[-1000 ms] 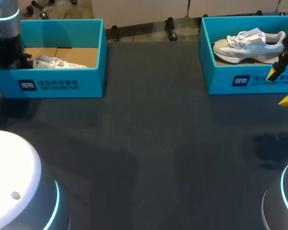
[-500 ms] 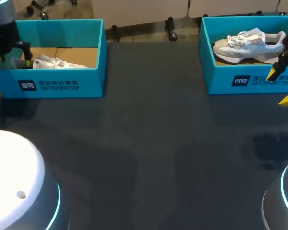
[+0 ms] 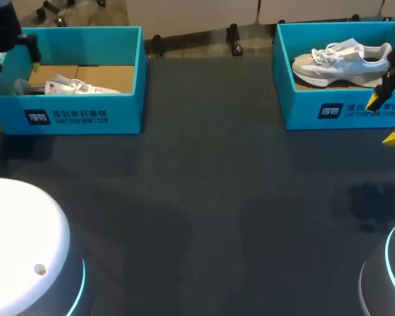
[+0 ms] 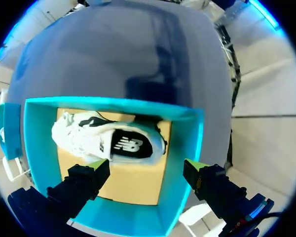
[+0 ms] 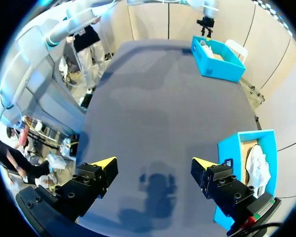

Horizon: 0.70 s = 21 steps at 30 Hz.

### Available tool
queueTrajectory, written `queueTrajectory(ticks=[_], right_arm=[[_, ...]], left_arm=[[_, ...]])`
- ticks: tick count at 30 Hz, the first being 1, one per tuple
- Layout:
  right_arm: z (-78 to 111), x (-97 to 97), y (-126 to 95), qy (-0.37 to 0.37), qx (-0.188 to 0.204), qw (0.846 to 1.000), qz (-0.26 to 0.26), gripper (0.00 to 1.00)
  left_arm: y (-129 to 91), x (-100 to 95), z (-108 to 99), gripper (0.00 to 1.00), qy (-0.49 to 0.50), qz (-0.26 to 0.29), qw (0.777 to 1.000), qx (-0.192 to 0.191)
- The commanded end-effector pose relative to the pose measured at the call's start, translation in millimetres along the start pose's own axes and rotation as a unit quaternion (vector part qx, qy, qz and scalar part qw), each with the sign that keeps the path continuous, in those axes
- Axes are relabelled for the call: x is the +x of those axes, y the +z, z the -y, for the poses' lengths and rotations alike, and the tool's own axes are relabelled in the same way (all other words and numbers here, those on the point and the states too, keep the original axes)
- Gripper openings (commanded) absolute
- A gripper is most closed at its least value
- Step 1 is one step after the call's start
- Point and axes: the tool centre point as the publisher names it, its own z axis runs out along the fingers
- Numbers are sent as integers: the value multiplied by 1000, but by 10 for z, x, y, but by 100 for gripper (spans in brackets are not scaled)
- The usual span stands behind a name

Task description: Take the shoe out of the shoebox, open the shoe tongue, remove and reinsert the insole, then place the shoe into the shoebox

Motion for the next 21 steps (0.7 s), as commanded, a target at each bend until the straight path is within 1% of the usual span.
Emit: queueTrajectory(ticks=[1,3,4,6,7,9,11,16,18,21], right_arm=[[133,-123,-92,2,11,1000,-3,100],[252,-177,-148,7,22,1000,-5,100],[337,-211,-203,11,30,999,-1,100],[432,-251,-282,14,43,999,1,100],[518,-280,-353,19,56,998,4,100],[636,-315,-450,28,66,997,15,100],[740,-370,-541,35,78,996,22,100],[897,-556,-744,39,98,994,36,100],[942,-622,-797,45,99,993,42,100],[1019,-770,-859,61,99,992,47,100]], left_arm=[[-179,39,65,100,-3,11,1000,13],[-235,61,133,100,-6,14,1000,14],[-254,69,170,100,-3,16,1000,15],[-282,83,243,100,3,15,1000,18],[-296,93,285,100,10,14,1000,21],[-305,104,343,100,17,14,999,26],[-305,111,443,100,28,12,999,22],[-311,113,607,100,48,9,998,27],[-319,119,656,100,52,10,998,29],[-332,134,761,100,60,13,998,34]])
